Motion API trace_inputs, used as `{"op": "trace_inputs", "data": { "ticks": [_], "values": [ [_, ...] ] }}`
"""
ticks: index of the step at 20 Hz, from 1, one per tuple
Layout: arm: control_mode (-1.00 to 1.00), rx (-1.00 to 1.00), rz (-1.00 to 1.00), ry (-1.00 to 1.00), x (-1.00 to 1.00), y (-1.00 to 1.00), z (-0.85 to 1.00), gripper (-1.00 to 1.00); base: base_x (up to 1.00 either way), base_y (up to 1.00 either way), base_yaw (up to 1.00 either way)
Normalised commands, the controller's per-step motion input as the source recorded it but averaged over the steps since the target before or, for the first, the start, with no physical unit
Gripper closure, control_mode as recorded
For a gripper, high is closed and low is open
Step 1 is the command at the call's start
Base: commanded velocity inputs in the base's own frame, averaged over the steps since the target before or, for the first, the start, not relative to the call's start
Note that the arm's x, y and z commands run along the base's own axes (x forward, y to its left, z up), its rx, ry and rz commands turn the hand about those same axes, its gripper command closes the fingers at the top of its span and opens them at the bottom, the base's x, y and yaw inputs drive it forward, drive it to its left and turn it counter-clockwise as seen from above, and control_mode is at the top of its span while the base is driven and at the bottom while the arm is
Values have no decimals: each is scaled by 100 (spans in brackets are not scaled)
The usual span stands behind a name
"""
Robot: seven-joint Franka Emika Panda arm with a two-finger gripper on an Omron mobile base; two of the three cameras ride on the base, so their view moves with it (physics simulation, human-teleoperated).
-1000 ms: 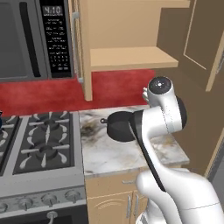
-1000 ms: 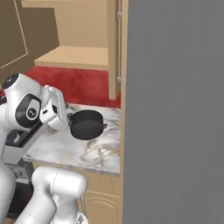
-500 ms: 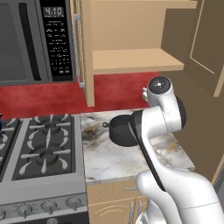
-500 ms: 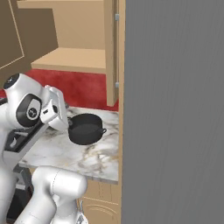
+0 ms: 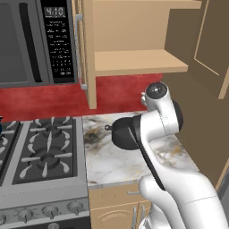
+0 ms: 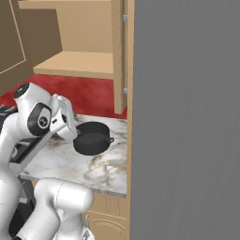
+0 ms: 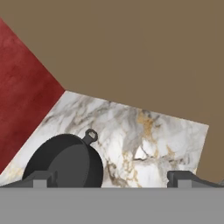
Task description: Pick the kettle from the cabinet and place it on a stove burner. Then pick the pot from the counter and place it on another stove burner. Finally, turn both burners on.
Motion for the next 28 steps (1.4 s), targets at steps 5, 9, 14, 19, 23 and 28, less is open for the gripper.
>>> {"op": "trace_inputs", "data": {
  "ticks": [5,9,14,19,23,28],
  "values": [
    [-100,3,0,0,31,4,-24,-100,0,0,0],
    [-100,7,0,0,32,0,-23,-100,0,0,0],
    [-100,9,2,0,34,0,-26,-100,0,0,0],
    [-100,6,2,0,32,0,-23,-100,0,0,0],
    [-100,4,2,0,29,0,-23,-100,0,0,0],
    [-100,4,3,0,32,1,-24,-100,0,0,0]
  ]
}}
